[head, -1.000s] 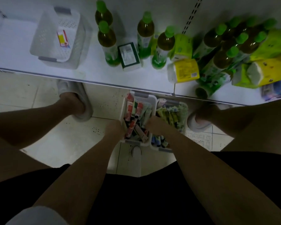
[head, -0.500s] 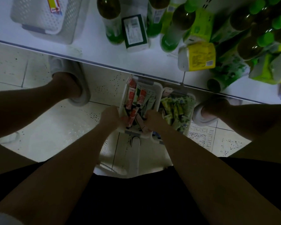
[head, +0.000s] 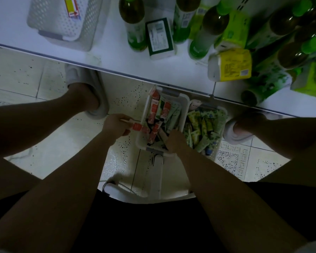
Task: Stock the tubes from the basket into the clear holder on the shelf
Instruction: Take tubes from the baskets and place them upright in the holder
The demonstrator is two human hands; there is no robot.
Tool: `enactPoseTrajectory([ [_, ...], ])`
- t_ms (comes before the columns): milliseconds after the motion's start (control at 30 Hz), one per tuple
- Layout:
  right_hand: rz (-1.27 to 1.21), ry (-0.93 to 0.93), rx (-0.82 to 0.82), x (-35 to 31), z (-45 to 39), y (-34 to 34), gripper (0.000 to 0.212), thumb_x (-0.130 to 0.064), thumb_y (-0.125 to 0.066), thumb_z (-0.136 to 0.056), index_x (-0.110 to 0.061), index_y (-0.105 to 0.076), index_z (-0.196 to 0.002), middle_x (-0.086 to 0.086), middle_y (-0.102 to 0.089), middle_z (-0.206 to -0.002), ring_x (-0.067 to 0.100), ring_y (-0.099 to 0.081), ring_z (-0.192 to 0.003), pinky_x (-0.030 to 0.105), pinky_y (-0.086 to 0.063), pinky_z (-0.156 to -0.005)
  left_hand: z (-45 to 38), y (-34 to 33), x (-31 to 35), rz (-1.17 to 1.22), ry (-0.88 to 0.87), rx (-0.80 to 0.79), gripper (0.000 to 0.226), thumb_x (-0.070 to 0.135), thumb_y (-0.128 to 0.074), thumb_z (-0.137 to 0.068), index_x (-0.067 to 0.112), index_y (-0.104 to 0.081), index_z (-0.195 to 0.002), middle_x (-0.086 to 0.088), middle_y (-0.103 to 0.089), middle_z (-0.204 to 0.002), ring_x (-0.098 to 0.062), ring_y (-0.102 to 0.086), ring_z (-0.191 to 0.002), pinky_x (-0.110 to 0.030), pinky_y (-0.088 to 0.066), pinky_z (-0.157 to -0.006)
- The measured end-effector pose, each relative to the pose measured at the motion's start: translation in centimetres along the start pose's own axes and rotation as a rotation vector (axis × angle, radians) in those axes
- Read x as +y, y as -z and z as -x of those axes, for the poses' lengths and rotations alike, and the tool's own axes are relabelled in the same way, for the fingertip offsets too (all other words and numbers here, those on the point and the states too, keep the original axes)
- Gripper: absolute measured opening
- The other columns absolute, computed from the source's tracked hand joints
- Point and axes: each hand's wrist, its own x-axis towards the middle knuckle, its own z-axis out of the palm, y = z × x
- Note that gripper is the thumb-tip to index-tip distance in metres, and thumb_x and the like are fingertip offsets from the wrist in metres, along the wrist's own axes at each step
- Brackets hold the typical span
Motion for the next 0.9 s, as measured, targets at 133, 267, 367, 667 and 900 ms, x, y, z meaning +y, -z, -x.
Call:
enactPoseTrajectory([
  [133, -0.071, 0.028, 0.11, 1.0, -0.3, 2.7, 0.031, -0.01, -0.048, -0.096, -0.013, -0.04, -0.066, 0.004, -0.047, -0.067, 0.017, -0.047, -0.055, 0.026, -0.039, -0.05, 0.2, 0.2, 0.5, 0.031, -0.099, -0.009, 0.011, 0.011, -0.064, -0.091, 0.012, -0.069, -0.1, -0.004, -0.068, -0.087, -0.015, -0.059, -0.071, -0.019, -0.053, -0.06],
  [267, -0.206, 0.128, 0.227, 1.9, 0.9, 5.2, 0.039, -0.008, -0.049, -0.096, -0.015, -0.034, -0.06, 0.004, -0.032, -0.058, 0.015, -0.033, -0.049, 0.025, -0.027, -0.047, 1.0, 0.0, 1.3, 0.059, -0.179, 0.005, 0.014, 0.014, -0.061, -0.093, 0.016, -0.07, -0.104, -0.001, -0.068, -0.09, -0.015, -0.058, -0.075, -0.024, -0.051, -0.066],
  [367, -0.349, 0.206, 0.268, 2.2, 2.5, 6.5, 0.027, -0.008, -0.049, -0.098, 0.002, -0.054, -0.073, 0.02, -0.048, -0.066, 0.034, -0.053, -0.058, 0.031, -0.041, -0.055, 2.0, -0.3, 2.7, 0.095, -0.224, 0.028, 0.012, 0.012, -0.062, -0.093, 0.019, -0.069, -0.099, -0.001, -0.068, -0.087, -0.016, -0.059, -0.075, -0.025, -0.051, -0.067],
  [667, -0.911, 0.501, 0.407, -1.5, 9.8, 14.1, 0.01, -0.016, -0.067, -0.091, -0.009, -0.067, -0.084, 0.002, -0.066, -0.076, 0.005, -0.063, -0.068, 0.024, -0.051, -0.067, 6.0, 2.6, 11.2, 0.09, -0.52, 0.069, 0.008, 0.016, -0.071, -0.086, 0.01, -0.069, -0.091, 0.0, -0.069, -0.078, -0.009, -0.063, -0.067, -0.026, -0.053, -0.065],
  [900, -1.453, 0.703, 0.195, -4.4, 17.3, 20.3, 0.017, -0.02, -0.043, -0.104, -0.008, -0.056, -0.105, 0.011, -0.062, -0.089, 0.025, -0.064, -0.084, 0.046, -0.055, -0.086, 13.1, 6.8, 18.6, 0.04, -0.776, 0.011, 0.007, 0.02, -0.07, -0.087, 0.015, -0.072, -0.083, -0.003, -0.073, -0.077, -0.014, -0.069, -0.072, -0.026, -0.058, -0.066],
])
